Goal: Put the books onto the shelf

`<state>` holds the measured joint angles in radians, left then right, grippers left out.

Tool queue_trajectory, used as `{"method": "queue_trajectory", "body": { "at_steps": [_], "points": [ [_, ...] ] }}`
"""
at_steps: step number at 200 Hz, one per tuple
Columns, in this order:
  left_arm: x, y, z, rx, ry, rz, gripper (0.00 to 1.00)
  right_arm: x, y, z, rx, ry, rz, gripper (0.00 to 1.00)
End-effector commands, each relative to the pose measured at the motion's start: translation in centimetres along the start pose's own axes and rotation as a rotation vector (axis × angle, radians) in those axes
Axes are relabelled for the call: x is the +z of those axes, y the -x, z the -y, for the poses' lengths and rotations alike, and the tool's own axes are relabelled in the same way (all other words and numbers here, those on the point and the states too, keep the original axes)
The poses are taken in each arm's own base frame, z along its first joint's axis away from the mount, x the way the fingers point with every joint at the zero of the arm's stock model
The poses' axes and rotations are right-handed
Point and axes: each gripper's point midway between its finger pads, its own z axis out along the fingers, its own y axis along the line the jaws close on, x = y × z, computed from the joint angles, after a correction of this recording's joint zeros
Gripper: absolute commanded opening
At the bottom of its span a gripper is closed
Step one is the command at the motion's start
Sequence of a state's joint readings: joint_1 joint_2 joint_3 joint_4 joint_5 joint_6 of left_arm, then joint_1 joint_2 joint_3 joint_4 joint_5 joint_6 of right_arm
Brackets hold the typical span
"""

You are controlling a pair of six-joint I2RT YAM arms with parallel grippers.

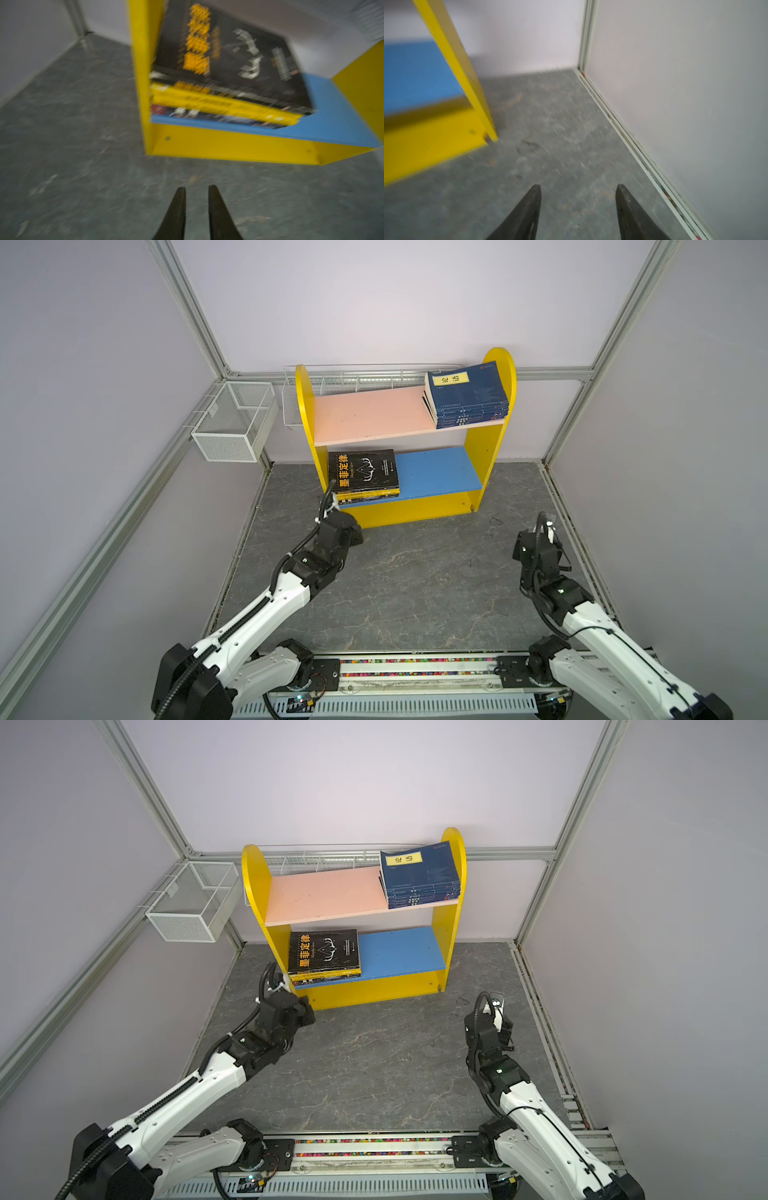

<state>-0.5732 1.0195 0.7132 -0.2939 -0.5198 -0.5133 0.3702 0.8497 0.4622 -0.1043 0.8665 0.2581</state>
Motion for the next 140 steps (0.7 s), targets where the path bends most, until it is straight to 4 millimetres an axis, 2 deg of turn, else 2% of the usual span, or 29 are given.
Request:
{"method": "queue_trajectory", "body": {
  "at_steps": [1, 7, 10, 12, 13, 16, 27, 37, 43, 59, 87, 98, 112, 131, 134, 140],
  "points": [
    [-2.5, 3.0, -8.7, -0.039, 0.316, 0.193, 0.39, 1.3, -0.1, 0.9, 0.057, -0.084, 0.062, 0.63],
    [-2.9, 3.3, -10.6, -0.042, 0.380, 0.230, 0.56, 1.7, -0.3, 0.9, 0.054, -0.097, 0.070, 0.65],
    [-3.1, 3.4, -11.4, -0.043, 0.411, 0.251, 0.68, 2.0, -0.3, 0.7, 0.050, -0.095, 0.074, 0.65],
    [-3.2, 3.4, -12.0, -0.043, 0.434, 0.261, 0.90, 2.2, -0.5, 0.6, 0.045, -0.092, 0.073, 0.66],
    [-3.2, 3.5, -12.2, -0.043, 0.445, 0.266, 0.95, 2.3, -0.5, 0.5, 0.041, -0.090, 0.073, 0.66],
    [-3.4, 3.5, -13.0, -0.047, 0.478, 0.280, 1.00, 2.6, -0.6, 0.2, 0.040, -0.084, 0.076, 0.66],
    [-3.8, 3.6, -15.4, -0.087, 0.571, 0.318, 1.00, 3.8, -1.2, -0.6, 0.033, -0.076, 0.077, 0.68],
    [-3.5, 3.4, -16.6, -0.094, 0.623, 0.337, 1.00, 5.0, -1.9, -1.6, -0.008, -0.069, 0.079, 0.69],
    [-3.0, 3.2, -16.9, -0.071, 0.641, 0.357, 1.00, 5.3, -1.6, -1.7, -0.028, -0.102, 0.087, 0.69],
    [-1.5, 2.5, -17.5, -0.009, 0.700, 0.372, 1.00, 6.2, -0.4, -3.9, -0.070, -0.025, 0.142, 0.70],
    [2.1, 0.8, -18.1, 0.002, 0.771, 0.308, 1.00, 7.6, 0.2, -7.7, -0.232, 0.091, 0.192, 0.72],
    [3.7, 1.0, -17.6, 0.050, 0.777, 0.273, 0.99, 8.0, -0.2, -8.3, -0.241, 0.141, 0.252, 0.75],
    [5.6, 1.8, -16.5, 0.061, 0.738, 0.266, 0.99, 7.9, -0.2, -6.6, -0.177, 0.084, 0.256, 0.78],
    [8.3, 2.8, -14.5, 0.115, 0.629, 0.289, 0.99, 7.9, -0.9, -7.0, -0.138, 0.216, 0.236, 0.79],
    [8.8, 2.9, -14.0, 0.141, 0.608, 0.285, 0.99, 8.5, -1.1, -6.4, -0.129, 0.213, 0.219, 0.80],
    [9.7, 2.6, -13.6, 0.164, 0.582, 0.277, 0.99, 9.1, -1.2, -6.5, -0.119, 0.246, 0.188, 0.80]
  ]
}}
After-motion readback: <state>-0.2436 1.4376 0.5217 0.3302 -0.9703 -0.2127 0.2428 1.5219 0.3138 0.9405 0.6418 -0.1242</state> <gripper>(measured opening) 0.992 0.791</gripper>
